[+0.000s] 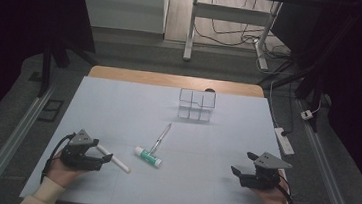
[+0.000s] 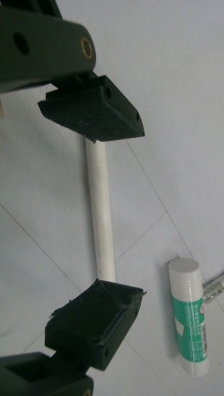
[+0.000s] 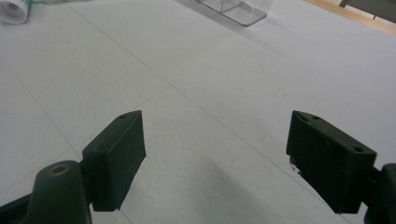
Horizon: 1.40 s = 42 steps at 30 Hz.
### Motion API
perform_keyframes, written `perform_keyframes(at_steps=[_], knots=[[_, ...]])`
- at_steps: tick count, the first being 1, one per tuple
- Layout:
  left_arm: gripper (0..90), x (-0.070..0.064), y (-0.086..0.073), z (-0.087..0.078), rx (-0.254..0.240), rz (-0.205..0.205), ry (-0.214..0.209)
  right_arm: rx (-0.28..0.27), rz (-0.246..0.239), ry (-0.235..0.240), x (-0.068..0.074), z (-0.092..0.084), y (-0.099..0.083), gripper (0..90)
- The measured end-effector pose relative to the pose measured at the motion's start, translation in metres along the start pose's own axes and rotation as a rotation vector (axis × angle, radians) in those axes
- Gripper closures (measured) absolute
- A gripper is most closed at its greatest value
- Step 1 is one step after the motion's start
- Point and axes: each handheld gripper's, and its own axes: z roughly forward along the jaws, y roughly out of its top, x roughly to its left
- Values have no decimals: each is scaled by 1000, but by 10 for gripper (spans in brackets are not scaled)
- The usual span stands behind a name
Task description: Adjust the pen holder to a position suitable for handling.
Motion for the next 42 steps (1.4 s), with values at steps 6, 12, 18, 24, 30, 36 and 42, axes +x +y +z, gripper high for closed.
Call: perform_keyframes(at_steps=[6,12,18,24,30,36,42], knots=[[210,0,0,0,-1,0,-1,17,6,17,0,3,-3,205],[209,1,0,0,0,3,2,23,6,14,0,4,-3,216],[209,1,0,1,2,2,-2,26,12,10,0,4,-2,225],[210,0,1,1,1,5,-2,26,9,14,1,8,2,238],[210,1,1,0,-2,0,-4,34,2,13,4,15,10,251],[210,1,1,0,-2,0,-5,27,31,10,0,22,15,278],[210,1,1,0,-1,-1,-6,24,45,2,-4,27,19,299]])
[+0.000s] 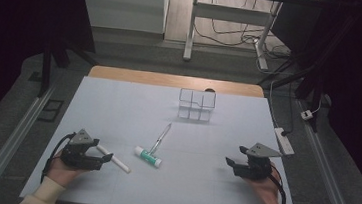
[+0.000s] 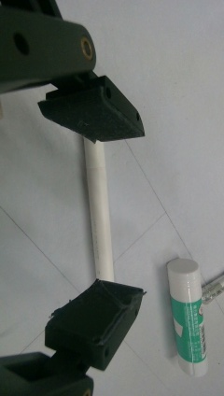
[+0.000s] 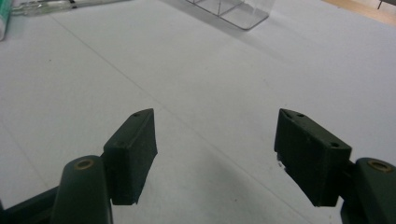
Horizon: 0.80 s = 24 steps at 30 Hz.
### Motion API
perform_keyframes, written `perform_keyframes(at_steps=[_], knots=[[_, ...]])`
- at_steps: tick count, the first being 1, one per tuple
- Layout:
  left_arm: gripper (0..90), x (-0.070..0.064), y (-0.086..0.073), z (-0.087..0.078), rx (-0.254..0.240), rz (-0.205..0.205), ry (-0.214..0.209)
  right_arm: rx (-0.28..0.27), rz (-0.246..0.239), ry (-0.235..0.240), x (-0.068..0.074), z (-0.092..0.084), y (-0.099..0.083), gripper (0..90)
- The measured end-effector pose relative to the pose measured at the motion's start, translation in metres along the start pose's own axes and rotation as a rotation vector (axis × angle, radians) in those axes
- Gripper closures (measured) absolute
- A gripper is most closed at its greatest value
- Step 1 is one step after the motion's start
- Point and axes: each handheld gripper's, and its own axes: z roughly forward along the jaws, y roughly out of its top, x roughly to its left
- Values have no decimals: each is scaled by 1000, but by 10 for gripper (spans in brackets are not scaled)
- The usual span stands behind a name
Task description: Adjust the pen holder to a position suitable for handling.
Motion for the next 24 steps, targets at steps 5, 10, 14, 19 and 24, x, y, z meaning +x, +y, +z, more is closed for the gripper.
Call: perform_keyframes(at_steps=[5,10,14,19,24], knots=[[210,0,0,-2,-8,-9,-1,-7,17,-6,-3,4,4,312],[210,1,0,-1,-10,-11,-4,8,16,-11,-5,8,4,320],[210,0,0,-1,-8,-9,-4,9,22,-18,-6,11,8,333],[210,1,0,-1,-5,-4,-4,7,29,-25,-7,17,15,366],[210,0,0,0,-6,-4,-5,8,23,-25,-8,25,22,414]])
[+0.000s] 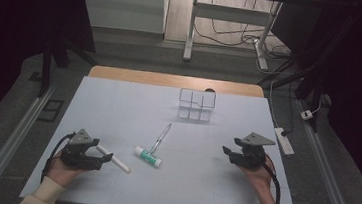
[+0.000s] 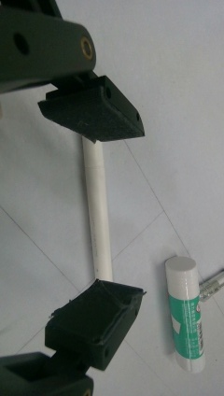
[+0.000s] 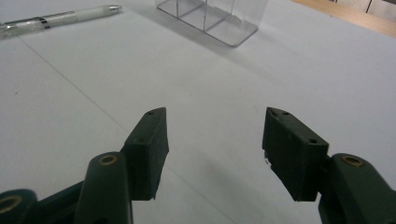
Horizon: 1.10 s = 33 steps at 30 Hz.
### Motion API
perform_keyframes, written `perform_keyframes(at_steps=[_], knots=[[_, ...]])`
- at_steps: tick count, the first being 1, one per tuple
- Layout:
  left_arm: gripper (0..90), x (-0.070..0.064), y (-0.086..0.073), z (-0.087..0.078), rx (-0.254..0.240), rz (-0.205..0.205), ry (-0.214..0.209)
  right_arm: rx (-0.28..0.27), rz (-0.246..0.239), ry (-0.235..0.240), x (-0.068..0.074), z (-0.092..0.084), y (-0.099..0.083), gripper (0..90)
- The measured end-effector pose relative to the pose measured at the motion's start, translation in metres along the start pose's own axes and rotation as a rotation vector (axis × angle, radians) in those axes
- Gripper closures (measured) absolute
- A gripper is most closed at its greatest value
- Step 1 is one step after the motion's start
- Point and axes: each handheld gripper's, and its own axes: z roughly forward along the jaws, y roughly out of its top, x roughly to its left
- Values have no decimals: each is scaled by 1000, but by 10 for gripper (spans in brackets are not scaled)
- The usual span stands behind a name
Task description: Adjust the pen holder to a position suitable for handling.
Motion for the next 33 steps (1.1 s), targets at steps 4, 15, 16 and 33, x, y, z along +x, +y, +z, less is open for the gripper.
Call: perform_keyframes(at_steps=[4,15,16,33], knots=[[210,0,0,0,1,0,0,-4,5,-12,-2,10,9,466],[211,0,0,1,7,7,-1,10,21,-10,-4,34,26,626],[211,0,0,1,7,7,-1,10,21,-10,-4,34,26,626],[220,1,0,-1,1,-2,-12,9,39,-6,-12,55,39,893]])
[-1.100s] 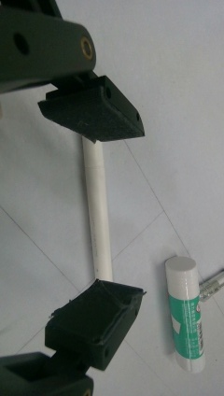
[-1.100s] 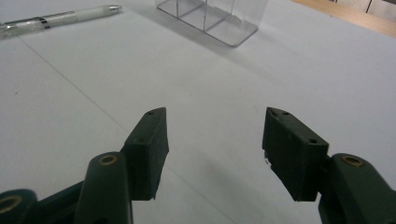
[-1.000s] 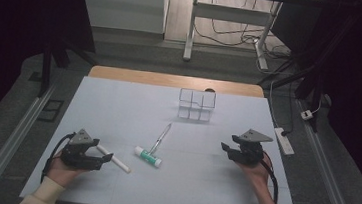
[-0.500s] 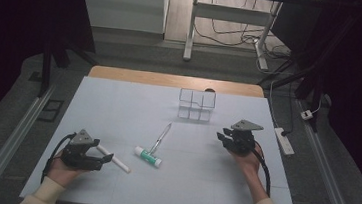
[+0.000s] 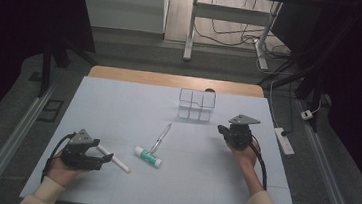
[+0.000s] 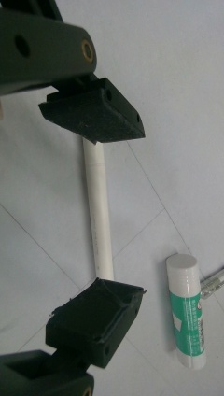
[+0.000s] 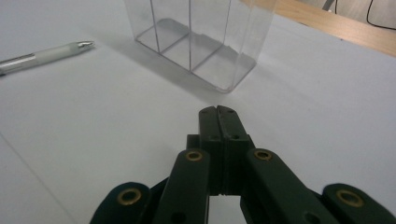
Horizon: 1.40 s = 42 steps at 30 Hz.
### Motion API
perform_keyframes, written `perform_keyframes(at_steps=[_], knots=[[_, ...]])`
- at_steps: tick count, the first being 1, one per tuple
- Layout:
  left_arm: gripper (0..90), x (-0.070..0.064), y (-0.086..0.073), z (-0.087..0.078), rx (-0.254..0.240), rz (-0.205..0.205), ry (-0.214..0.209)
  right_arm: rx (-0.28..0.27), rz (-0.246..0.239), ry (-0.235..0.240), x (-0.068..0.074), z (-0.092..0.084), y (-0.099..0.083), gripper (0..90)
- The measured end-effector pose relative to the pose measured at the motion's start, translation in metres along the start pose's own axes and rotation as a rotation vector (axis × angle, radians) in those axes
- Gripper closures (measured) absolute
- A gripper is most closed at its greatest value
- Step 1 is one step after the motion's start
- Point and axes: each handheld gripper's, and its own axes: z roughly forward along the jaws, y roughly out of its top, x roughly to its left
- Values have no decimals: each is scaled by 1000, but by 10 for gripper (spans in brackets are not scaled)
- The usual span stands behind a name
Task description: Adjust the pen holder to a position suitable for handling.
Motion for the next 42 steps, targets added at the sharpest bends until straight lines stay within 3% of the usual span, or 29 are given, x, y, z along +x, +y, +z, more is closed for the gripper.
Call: perform_keyframes(at_steps=[6,9,12,18,24,42], knots=[[223,1,0,0,0,-3,-5,10,36,-18,-10,16,10,893],[222,1,0,0,-2,3,-8,-9,92,-27,-14,21,14,893],[222,2,0,0,-7,-7,-14,-8,110,-25,-17,26,19,893],[223,2,0,3,2,0,-16,-4,94,-41,-21,33,25,893],[223,2,0,3,4,0,-15,-12,99,-26,-28,41,31,893],[224,4,0,3,3,-6,-12,11,86,-36,-30,52,48,893]])
